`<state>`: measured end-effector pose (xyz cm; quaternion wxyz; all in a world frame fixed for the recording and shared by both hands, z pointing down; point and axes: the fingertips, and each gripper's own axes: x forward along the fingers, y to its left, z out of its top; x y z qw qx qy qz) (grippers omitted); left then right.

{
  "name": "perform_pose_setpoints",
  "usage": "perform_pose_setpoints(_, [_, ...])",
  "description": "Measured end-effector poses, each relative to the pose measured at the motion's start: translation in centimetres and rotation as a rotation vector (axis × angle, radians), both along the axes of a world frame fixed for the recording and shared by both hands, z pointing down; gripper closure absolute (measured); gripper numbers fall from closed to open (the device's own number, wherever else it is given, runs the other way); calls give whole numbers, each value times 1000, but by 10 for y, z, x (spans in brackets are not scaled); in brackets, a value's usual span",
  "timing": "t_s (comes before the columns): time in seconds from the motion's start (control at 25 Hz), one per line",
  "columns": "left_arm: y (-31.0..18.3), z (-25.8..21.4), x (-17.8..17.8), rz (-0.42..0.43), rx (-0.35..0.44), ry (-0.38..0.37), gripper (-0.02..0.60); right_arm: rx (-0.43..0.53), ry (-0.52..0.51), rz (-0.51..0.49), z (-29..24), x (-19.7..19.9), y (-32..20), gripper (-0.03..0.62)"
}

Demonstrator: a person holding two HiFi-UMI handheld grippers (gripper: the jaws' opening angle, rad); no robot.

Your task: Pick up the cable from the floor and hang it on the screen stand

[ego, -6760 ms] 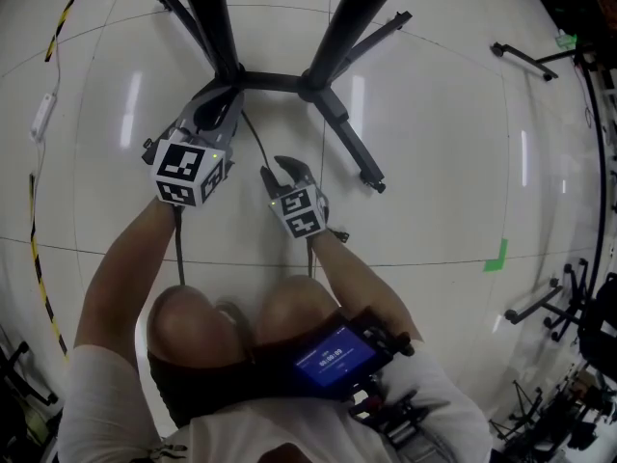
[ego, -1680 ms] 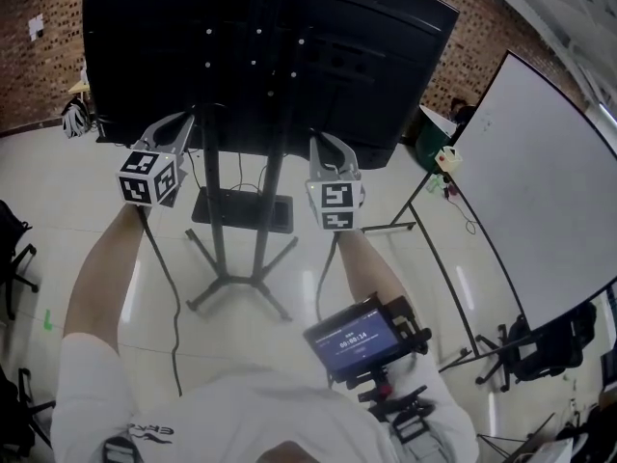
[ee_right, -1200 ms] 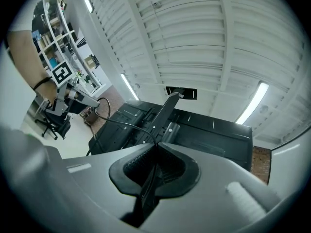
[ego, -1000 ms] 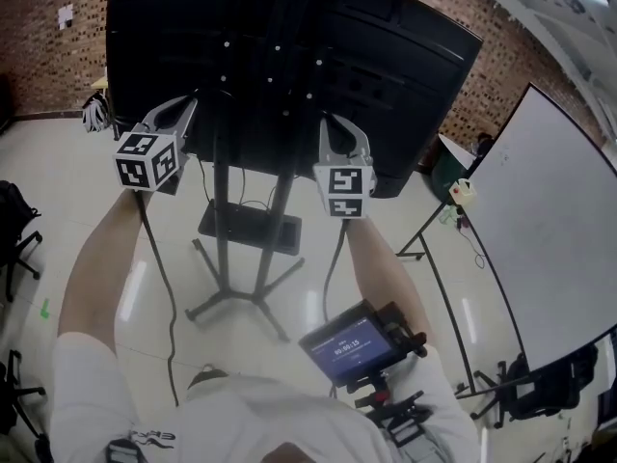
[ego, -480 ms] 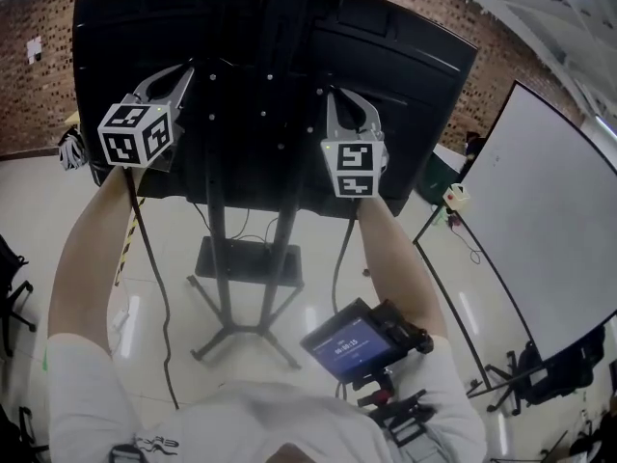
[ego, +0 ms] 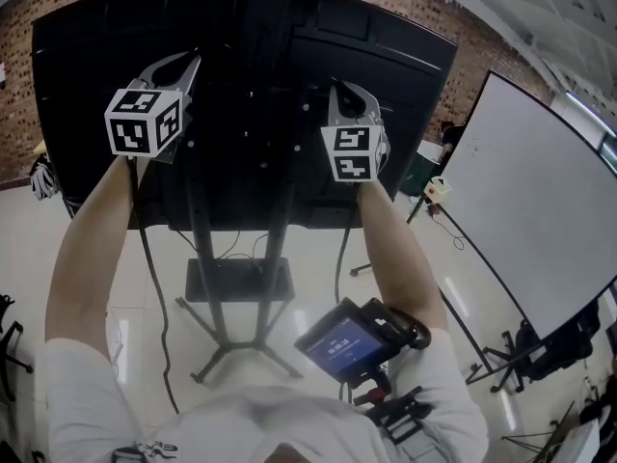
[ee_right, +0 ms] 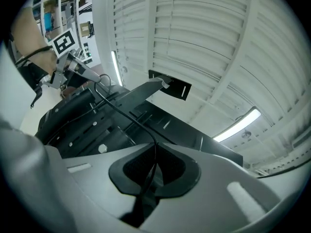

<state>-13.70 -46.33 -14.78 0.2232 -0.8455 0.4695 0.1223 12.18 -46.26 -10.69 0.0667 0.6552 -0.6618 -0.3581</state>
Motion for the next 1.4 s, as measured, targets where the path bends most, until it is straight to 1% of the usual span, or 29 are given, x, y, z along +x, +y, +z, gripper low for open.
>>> perform_pose_setpoints(0.08, [-4,-2,9,0,4,5,565,-24,7,17,2,9,-9,563])
perform_pose_setpoints(0.24, [-3,-5,25,-8,25,-13,565,-53,24,45,1,24,-18,563])
perform_pose_setpoints(0.36, [-3,-7,33,-41,21,-15,565,-62,65,87,1,30,-21,565])
perform_pose_setpoints(0.48, [-5,-3,40,-73,-2,-23,565,-75,110,132,4,36,-25,565])
perform_pose_setpoints(0.64, [-10,0,47,-149,-8,-54,565,-99,168,170,7,41,-29,565])
perform_pose_setpoints(0.84, [-12,3,56,-201,-23,-62,565,-145,202,212,12,48,-34,565])
perform_pose_setpoints(0.96, [-12,8,65,-222,-13,-82,565,-169,223,230,19,54,-36,565])
perform_pose_setpoints(1.2, [-15,21,74,-232,-32,-71,566,-167,261,249,28,61,-31,565])
perform_pose_setpoints(1.4, [-18,26,82,-228,-47,-58,566,-191,283,264,37,67,-31,565])
